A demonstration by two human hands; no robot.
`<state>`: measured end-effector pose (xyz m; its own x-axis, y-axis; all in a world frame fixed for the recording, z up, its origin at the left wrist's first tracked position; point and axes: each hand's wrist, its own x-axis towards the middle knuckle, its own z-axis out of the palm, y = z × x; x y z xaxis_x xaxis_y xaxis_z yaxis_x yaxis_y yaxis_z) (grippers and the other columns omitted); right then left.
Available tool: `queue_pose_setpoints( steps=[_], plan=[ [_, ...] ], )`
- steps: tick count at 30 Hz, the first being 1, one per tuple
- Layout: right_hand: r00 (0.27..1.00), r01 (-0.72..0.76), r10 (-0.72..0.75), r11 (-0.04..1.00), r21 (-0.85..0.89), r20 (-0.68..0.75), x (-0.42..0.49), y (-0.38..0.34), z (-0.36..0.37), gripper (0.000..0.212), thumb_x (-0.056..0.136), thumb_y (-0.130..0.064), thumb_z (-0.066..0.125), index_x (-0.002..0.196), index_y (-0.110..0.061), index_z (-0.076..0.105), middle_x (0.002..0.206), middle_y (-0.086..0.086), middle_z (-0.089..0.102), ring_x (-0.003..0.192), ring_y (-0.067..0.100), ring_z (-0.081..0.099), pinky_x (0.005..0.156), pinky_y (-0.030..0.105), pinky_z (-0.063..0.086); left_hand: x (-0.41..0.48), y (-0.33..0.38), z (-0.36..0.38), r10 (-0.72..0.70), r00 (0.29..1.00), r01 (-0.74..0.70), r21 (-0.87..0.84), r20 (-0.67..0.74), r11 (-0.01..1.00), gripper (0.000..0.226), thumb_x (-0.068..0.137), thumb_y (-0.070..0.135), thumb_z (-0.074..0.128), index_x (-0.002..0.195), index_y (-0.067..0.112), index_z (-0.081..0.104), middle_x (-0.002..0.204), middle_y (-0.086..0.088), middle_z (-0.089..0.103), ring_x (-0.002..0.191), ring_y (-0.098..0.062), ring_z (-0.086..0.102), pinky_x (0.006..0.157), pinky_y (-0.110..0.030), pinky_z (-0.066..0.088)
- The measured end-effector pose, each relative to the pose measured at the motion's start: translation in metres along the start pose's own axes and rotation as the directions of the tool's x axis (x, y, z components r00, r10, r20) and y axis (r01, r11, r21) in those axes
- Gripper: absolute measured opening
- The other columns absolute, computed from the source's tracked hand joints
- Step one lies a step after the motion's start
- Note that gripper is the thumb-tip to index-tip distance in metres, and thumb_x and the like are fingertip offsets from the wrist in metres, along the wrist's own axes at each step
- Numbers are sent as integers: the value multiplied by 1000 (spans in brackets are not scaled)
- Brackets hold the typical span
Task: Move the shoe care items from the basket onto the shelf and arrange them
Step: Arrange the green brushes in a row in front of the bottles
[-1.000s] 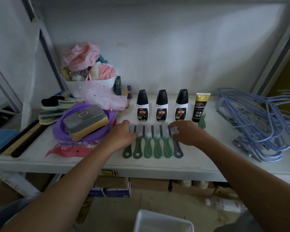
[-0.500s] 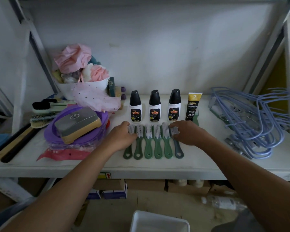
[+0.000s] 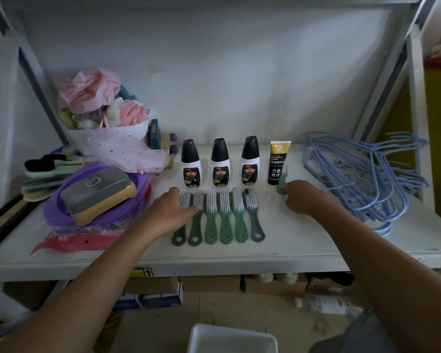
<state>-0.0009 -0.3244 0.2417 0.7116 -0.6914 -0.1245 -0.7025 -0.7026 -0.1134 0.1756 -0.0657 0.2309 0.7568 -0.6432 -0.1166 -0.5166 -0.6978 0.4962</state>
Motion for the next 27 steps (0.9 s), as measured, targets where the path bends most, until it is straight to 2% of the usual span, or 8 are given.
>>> queue_pose_setpoints(
  steps=[4, 8, 12, 18, 24, 27],
  plan=[
    [1000, 10, -9, 1000, 16, -14, 5, 4, 1, 46, 90, -5, 48, 135, -10, 56, 136, 13, 56, 124, 30, 54, 97, 37, 46, 1, 1, 0, 5, 1000, -5, 2, 11, 1000, 68, 96, 53, 55, 148, 17, 32, 148, -8, 46, 126, -25, 51, 84, -34, 41],
    [999, 29, -29, 1000, -1, -28, 8, 5, -1, 43, 90, -6, 50, 132, -11, 57, 132, 14, 58, 120, 30, 55, 92, 35, 47, 2, 1, -1, 5, 1000, -5, -13, 20, 1000, 69, 96, 53, 56, 149, 17, 31, 149, -8, 46, 125, -24, 51, 83, -33, 40],
    [999, 18, -20, 999, -27, -40, 9, 4, -1, 31, 89, -7, 49, 119, -5, 59, 119, 16, 62, 108, 31, 61, 78, 33, 46, 3, -2, -1, 5, 1000, -4, -26, 10, 1000, 69, 96, 52, 57, 150, 17, 31, 150, -9, 46, 127, -26, 52, 86, -35, 43],
    [997, 3, -7, 999, -53, -79, -3, 0, -3, 22, 91, -8, 50, 109, -2, 62, 93, 12, 58, 86, 28, 62, 74, 35, 54, 3, -7, -3, 14, 1000, -14, -28, 5, 1000, 75, 94, 53, 59, 152, 19, 28, 154, -8, 43, 132, -26, 50, 96, -39, 46],
    [996, 35, -46, 989, -140, -73, -20, 1, -1, 24, 93, -8, 49, 112, -3, 62, 106, 14, 65, 94, 28, 66, 69, 30, 49, -3, -1, -4, 77, 996, -79, -30, -55, 996, 71, 94, 48, 61, 150, 19, 30, 153, -6, 42, 133, -25, 48, 99, -39, 45],
    [997, 63, -70, 988, -139, -44, -31, 3, -2, 25, 93, -11, 50, 114, -4, 60, 108, 14, 64, 95, 28, 65, 70, 30, 49, -10, 4, -2, 140, 987, -144, -44, -77, 989, 67, 95, 42, 62, 150, 17, 32, 151, -6, 44, 132, -21, 46, 93, -33, 40]
  ],
)
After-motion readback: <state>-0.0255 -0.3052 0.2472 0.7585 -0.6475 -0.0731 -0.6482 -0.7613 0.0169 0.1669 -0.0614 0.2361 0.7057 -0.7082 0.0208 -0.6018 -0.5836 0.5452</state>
